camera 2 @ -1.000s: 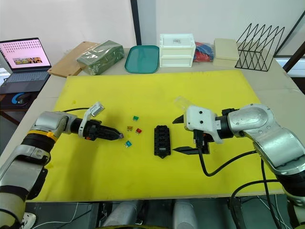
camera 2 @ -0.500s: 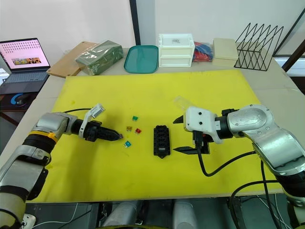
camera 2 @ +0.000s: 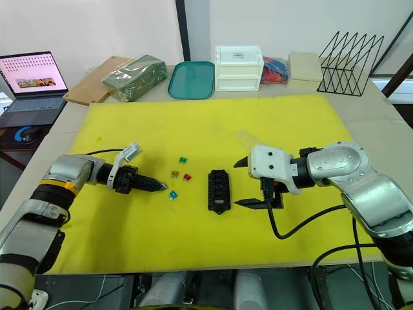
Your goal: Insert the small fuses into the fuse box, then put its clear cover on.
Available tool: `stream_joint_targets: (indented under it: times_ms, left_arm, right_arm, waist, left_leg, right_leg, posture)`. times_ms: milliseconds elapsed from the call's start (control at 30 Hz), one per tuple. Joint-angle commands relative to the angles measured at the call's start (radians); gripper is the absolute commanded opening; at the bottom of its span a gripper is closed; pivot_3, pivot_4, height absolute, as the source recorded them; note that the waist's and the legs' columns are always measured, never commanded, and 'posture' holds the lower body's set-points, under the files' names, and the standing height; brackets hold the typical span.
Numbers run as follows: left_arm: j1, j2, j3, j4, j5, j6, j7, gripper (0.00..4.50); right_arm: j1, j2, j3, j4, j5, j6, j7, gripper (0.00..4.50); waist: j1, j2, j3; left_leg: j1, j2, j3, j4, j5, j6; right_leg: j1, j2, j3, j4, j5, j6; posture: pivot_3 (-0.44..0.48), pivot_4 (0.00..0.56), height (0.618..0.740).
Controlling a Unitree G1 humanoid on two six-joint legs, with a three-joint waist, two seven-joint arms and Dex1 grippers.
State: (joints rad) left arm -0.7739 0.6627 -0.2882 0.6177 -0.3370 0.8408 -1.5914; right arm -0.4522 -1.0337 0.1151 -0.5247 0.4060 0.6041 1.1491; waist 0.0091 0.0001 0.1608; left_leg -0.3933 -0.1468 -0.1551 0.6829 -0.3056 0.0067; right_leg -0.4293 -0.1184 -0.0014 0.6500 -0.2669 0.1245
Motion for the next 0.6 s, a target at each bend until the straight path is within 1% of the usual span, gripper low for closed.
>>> stream_joint_targets:
  times_ms: [33,133,433,567,600]
  left_arm:
    - [0.008,0.0,-0.001,0.006,0.013,0.002,-0.006,0.55]
    - [0.008,0.0,0.001,0.006,0.013,0.002,-0.005,0.03]
    - [0.021,0.013,0.021,-0.011,0.001,0.003,-0.002,0.03]
    - [0.034,0.016,0.087,-0.071,-0.045,0.026,0.021,0.03]
    - [0.046,0.016,0.115,-0.107,-0.065,0.018,0.029,0.03]
  right_arm:
    - [-0.019,0.003,-0.002,-0.02,-0.004,-0.012,0.004,4.5]
    - [-0.019,0.003,-0.001,-0.019,-0.004,-0.011,0.005,4.5]
    - [-0.023,0.008,0.009,-0.015,-0.013,-0.017,0.006,4.5]
    - [-0.036,0.019,0.003,-0.017,0.004,-0.003,-0.001,4.5]
    - [-0.047,0.029,-0.009,-0.021,0.034,0.035,-0.01,4.5]
  waist:
    - [0.0,0.0,0.0]
    - [0.0,0.0,0.0]
    - [0.0,0.0,0.0]
    - [-0.002,0.0,0.0]
    - [-0.002,0.0,0.0]
  left_leg:
    - [0.0,0.0,0.0,0.0,0.0,0.0]
    - [0.0,0.0,0.0,0.0,0.0,0.0]
    - [0.0,0.0,0.0,0.0,0.0,0.0]
    - [0.0,0.0,0.0,0.0,0.0,0.0]
    - [0.0,0.0,0.0,0.0,0.0,0.0]
  right_leg:
    - [0.0,0.0,0.0,0.0,0.0,0.0]
    - [0.0,0.0,0.0,0.0,0.0,0.0]
    - [0.0,0.0,0.0,0.0,0.0,0.0]
    - [0.0,0.0,0.0,0.0,0.0,0.0]
    - [0.0,0.0,0.0,0.0,0.0,0.0]
  posture:
    - [0.0,0.15,0.74]
    - [0.0,0.15,0.74]
    - [0.0,0.15,0.74]
    - [0.0,0.15,0.74]
    - [0.0,0.15,0.74]
